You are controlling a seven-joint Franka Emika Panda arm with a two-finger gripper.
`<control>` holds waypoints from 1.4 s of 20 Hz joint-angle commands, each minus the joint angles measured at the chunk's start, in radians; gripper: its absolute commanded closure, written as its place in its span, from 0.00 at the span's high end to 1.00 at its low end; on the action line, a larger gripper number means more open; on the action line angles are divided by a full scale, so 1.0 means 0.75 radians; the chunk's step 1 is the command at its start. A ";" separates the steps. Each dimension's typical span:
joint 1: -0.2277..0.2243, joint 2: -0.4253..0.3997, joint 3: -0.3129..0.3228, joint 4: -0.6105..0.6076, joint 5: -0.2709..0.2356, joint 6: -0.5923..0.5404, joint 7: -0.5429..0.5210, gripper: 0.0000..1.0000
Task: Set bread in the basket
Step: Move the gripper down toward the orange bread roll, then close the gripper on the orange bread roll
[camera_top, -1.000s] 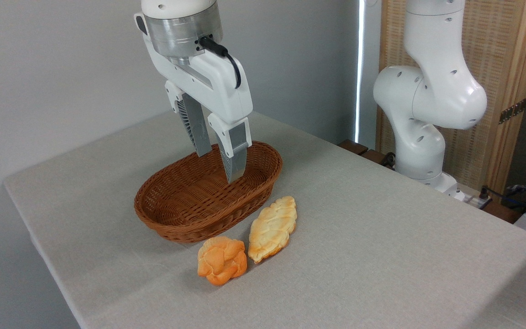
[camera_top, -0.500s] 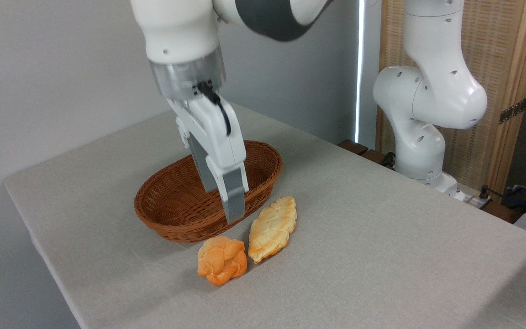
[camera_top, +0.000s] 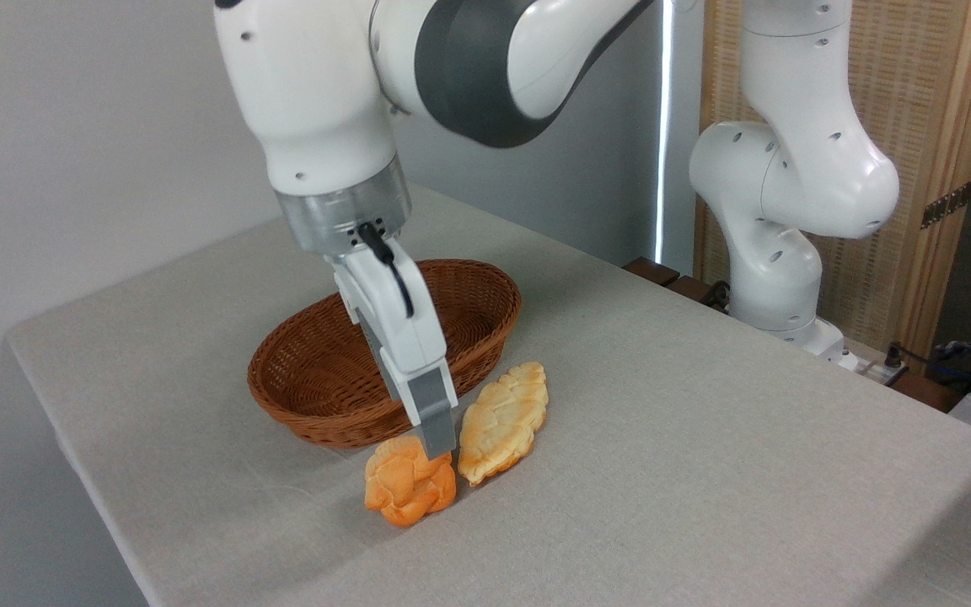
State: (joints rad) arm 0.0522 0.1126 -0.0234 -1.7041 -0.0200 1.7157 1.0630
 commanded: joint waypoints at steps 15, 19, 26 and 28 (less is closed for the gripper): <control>-0.104 0.144 -0.002 -0.010 0.119 0.142 0.090 1.00; -0.104 0.144 -0.001 -0.021 0.123 0.142 0.102 1.00; -0.106 0.142 -0.004 -0.053 0.147 0.142 0.121 0.96; -0.106 0.142 -0.004 -0.051 0.147 0.142 0.129 0.72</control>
State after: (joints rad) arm -0.0217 0.2275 -0.0318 -1.7310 0.0740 1.8043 1.1374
